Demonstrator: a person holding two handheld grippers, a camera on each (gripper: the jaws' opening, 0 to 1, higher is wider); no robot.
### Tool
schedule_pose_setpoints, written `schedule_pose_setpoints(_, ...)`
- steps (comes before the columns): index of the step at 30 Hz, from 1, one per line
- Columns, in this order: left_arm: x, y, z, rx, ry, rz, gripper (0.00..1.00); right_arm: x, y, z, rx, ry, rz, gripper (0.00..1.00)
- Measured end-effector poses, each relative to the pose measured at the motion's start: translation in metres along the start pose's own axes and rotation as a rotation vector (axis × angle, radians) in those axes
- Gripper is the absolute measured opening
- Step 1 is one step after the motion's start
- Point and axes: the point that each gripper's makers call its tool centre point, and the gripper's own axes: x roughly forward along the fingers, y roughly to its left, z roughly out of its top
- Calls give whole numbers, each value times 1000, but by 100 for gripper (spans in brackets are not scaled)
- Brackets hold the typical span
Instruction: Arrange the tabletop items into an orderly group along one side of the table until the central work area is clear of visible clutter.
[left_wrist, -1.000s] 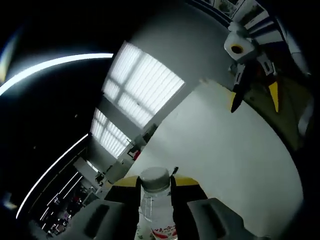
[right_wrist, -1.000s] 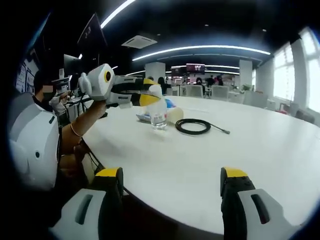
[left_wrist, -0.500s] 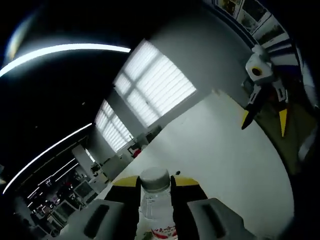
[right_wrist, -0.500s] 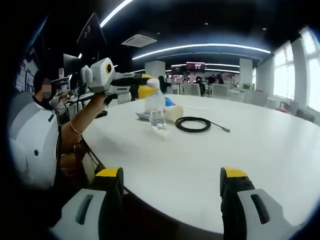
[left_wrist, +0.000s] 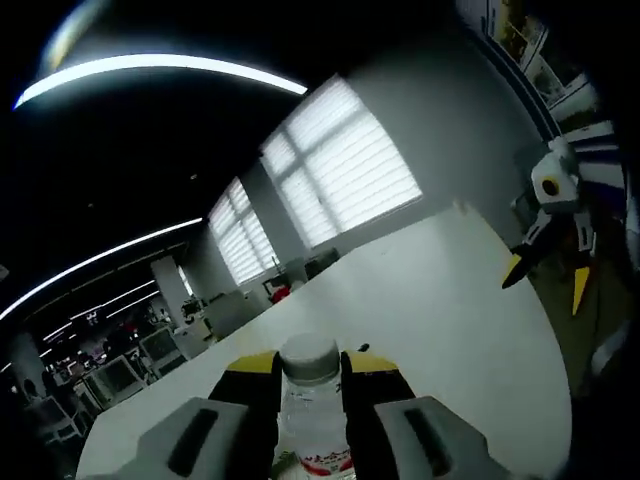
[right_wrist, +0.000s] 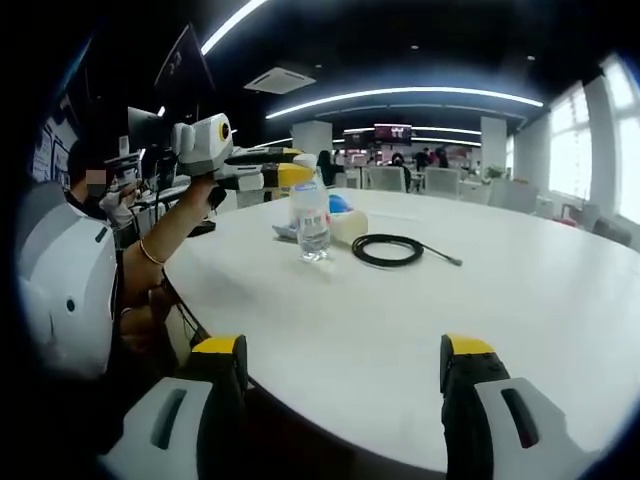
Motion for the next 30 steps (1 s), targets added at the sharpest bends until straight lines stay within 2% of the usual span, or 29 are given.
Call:
schedule_pose_setpoints(7,2,13,-6,-96,29,44,21,2,2,3,-11,-4,10,76)
schedule_pose_setpoints(14,6,18,-8,-120,50,42,22,3,3,2,-8,1,11,76)
schedule_pose_setpoints(23,5,36,-18,-237,54,102,22,2,4,4,-20,-9,9,76)
schedule_pose_setpoints(28,5,40,-21,-268,38,107,22,2,5,3,-22,-5,8,76)
schedule_pose_setpoints(30,5,41,-22,-309,23,110,22,2,6,4,-25,-6,8,76)
